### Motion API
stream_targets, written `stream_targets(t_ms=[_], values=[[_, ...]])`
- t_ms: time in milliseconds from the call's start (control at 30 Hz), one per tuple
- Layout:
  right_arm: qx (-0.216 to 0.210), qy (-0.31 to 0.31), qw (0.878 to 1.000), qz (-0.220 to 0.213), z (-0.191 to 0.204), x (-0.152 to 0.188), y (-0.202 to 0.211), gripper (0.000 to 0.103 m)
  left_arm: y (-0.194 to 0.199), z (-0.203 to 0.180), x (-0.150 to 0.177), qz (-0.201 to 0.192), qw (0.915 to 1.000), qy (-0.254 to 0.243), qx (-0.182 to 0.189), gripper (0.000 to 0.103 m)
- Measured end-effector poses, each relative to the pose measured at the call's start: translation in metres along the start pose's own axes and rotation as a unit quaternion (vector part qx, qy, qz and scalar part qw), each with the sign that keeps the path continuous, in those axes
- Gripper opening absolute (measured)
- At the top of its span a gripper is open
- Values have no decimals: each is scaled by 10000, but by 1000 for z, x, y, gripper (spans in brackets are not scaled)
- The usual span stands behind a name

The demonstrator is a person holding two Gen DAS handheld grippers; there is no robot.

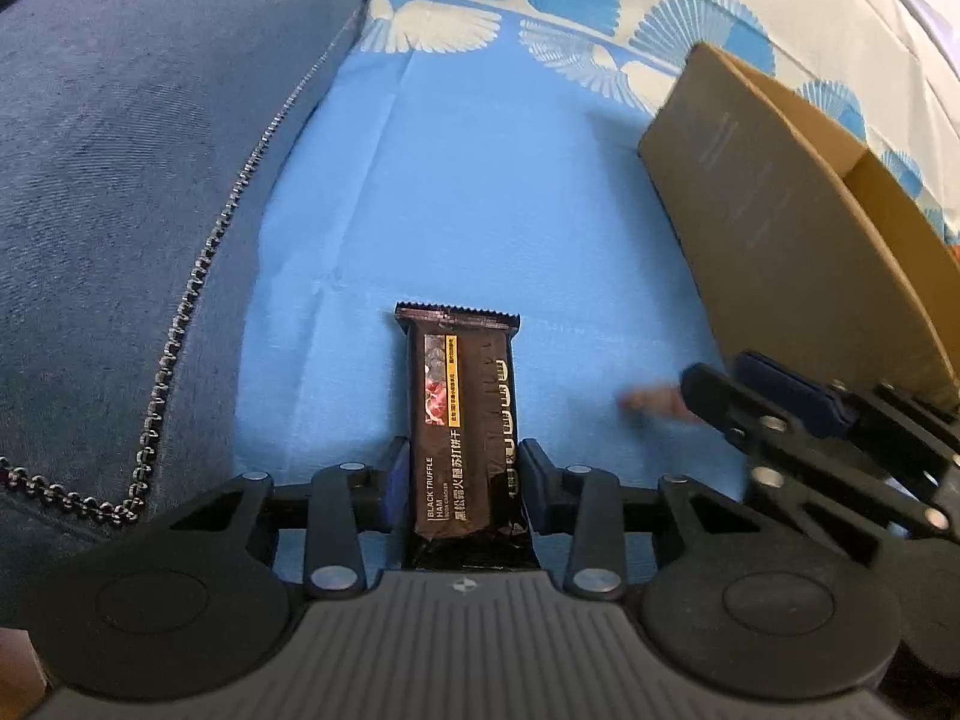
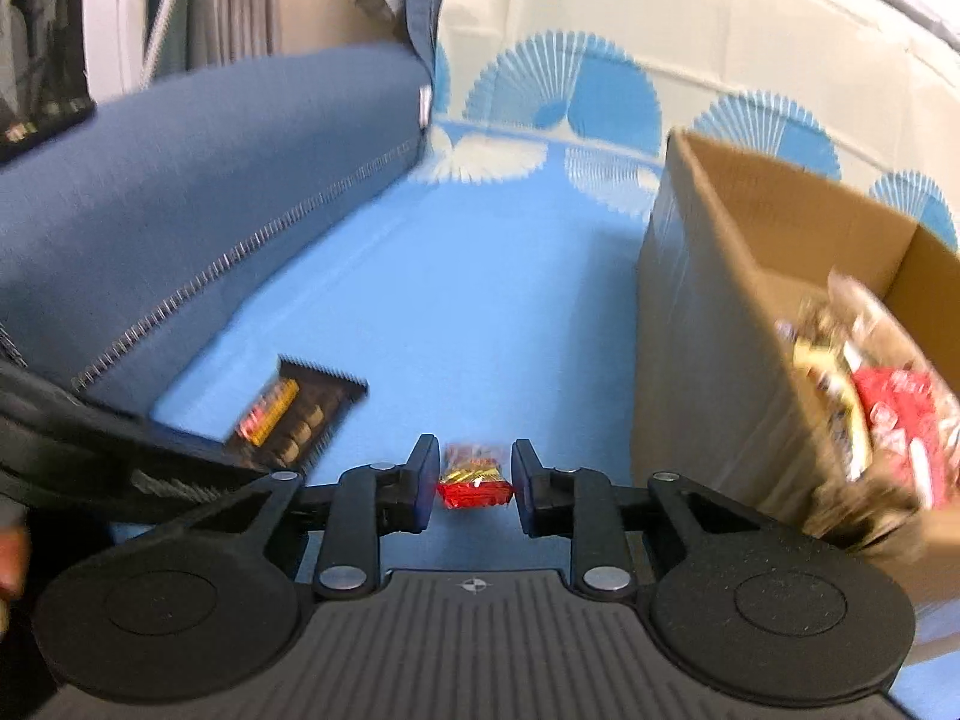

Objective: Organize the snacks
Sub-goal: 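Lift the candy with the right gripper while the left gripper holds the chocolate bar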

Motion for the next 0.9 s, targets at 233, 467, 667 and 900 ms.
stream_targets(t_ms=[233, 467, 667, 900], values=[[-209, 153, 9990, -352, 1, -8, 22, 0, 11, 19, -1, -124, 9984, 537, 162, 42], [-124, 284, 9982, 504, -4, 25, -22, 1, 11, 12, -3, -77, 9989, 470, 23, 42], [-612, -58, 9979, 195, -17, 15, -13, 1, 7, 21, -4, -50, 9972, 731, 167, 42], [-1185, 89, 9929, -21, -16, 0, 8, 2, 9, 28, -2, -75, 9950, 907, 419, 42]])
Point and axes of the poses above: each gripper's, at about its wrist camera, not at the fingertips, and y roughly against the way its jaws point, z to its left, x to its underside, the point moved 1 cm from there along -y, roughly the way its jaws point, and after that the axes turned 11 degrees about -x, right-handed, at the moved point
